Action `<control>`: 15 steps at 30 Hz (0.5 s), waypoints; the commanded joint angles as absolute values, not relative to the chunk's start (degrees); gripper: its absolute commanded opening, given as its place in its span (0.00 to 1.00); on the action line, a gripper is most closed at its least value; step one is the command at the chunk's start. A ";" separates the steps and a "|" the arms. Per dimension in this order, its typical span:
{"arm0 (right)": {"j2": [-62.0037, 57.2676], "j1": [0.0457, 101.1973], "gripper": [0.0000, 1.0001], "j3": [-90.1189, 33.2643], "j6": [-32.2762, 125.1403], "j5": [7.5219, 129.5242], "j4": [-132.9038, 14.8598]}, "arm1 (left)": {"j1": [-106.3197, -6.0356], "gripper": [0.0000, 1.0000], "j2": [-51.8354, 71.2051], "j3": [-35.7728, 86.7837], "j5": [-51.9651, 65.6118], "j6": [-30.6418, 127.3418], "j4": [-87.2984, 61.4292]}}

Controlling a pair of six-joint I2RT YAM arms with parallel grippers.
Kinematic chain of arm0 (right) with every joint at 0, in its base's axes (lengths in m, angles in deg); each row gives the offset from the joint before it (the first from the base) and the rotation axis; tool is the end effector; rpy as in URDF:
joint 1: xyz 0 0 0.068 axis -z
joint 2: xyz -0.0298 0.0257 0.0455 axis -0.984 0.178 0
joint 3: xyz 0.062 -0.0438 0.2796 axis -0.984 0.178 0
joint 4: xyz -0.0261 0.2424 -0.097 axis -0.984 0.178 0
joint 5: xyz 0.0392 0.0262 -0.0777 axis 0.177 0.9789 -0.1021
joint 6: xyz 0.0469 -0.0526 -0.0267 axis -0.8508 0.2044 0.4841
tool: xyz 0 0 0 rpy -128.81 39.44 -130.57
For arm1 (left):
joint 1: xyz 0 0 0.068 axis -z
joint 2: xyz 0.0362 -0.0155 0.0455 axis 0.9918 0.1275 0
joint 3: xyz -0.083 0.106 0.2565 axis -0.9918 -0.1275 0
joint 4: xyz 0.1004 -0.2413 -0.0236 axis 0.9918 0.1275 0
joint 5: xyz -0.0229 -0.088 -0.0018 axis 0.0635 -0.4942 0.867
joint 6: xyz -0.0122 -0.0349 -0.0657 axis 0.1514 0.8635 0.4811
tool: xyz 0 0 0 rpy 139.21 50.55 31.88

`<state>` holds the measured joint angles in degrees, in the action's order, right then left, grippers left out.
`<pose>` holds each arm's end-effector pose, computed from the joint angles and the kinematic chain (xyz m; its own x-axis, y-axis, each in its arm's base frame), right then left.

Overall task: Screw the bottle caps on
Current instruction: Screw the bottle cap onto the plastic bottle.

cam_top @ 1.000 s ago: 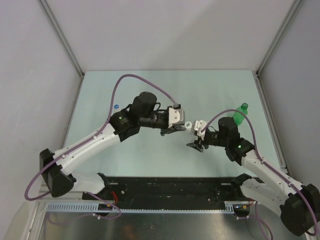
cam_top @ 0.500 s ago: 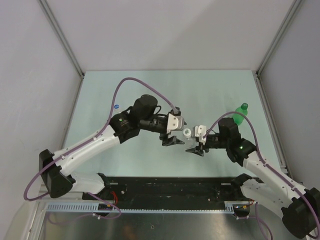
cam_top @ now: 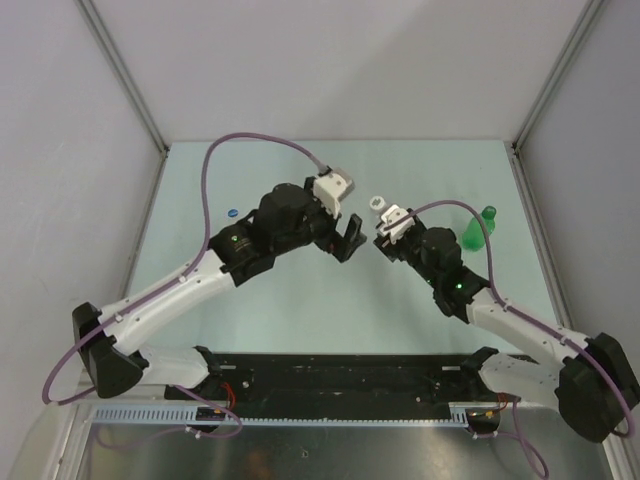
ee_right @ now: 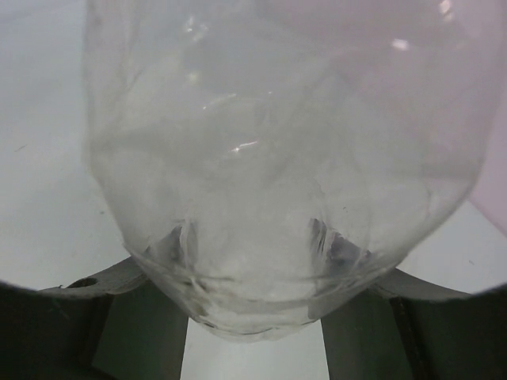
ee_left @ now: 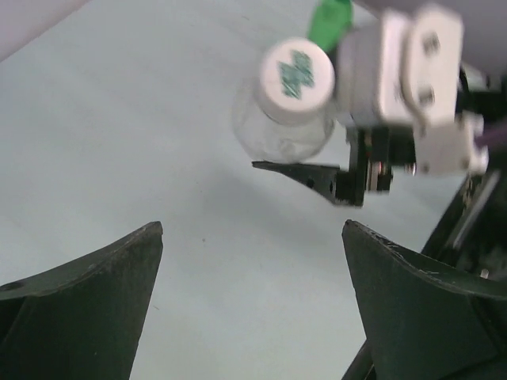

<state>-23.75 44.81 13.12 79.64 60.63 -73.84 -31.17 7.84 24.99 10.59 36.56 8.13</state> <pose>0.2138 0.1491 0.2772 0.1080 -0.4668 -0.8777 -0.5818 0.6862 -0.4365 0.1932 -0.2509 0.3862 -0.2187 0.2808 -0.9345 0.8266 0.5622 -0.0245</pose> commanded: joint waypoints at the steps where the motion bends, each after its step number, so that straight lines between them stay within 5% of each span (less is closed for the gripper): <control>1: -19.94 39.96 0.00 14.85 81.62 36.92 -92.72 | -31.03 1.00 4.96 30.69 27.85 56.22 5.04; 6: -15.71 38.65 0.00 15.15 80.29 33.33 -99.86 | -31.00 0.99 7.83 36.28 34.60 61.45 4.66; 15: -13.51 37.34 0.00 15.38 82.80 28.53 -105.93 | -31.08 0.99 14.22 41.79 29.15 65.85 4.57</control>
